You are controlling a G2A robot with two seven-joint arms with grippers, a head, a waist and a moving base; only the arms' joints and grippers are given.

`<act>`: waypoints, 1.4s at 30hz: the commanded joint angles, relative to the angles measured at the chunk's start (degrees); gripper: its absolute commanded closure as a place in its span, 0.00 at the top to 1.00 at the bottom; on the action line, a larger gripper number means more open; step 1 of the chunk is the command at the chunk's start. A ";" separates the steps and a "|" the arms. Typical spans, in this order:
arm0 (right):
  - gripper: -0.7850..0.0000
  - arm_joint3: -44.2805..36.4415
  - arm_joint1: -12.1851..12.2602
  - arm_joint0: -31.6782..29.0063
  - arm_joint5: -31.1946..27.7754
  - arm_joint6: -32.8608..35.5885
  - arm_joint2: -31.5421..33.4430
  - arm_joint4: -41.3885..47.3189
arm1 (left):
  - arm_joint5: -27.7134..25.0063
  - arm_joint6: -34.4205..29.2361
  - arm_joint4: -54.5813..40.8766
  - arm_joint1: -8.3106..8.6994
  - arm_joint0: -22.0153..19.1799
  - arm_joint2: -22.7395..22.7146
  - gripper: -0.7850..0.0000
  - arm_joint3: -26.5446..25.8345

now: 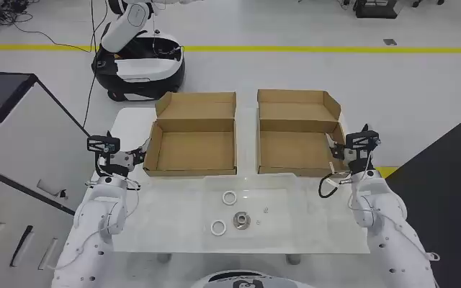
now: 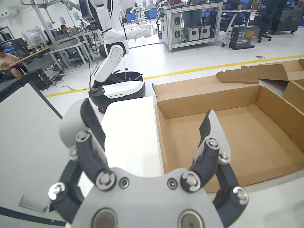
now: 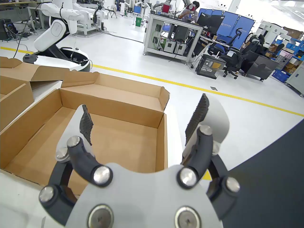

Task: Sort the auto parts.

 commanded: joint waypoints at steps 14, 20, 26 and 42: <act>1.00 -9.80 1.59 0.33 -19.06 11.03 7.53 -0.39 | 0.00 0.00 0.00 0.00 0.00 0.00 1.00 0.00; 1.00 -15.92 2.97 2.58 -33.76 21.02 12.41 2.09 | 0.00 0.00 0.00 0.00 0.00 0.00 1.00 0.00; 1.00 -19.97 4.19 5.70 -44.77 30.88 13.62 6.02 | 0.00 0.00 0.00 0.00 0.00 0.00 1.00 0.00; 1.00 -29.24 9.42 15.90 -53.54 50.76 4.37 15.23 | 0.00 0.00 0.00 0.00 0.00 0.00 1.00 0.00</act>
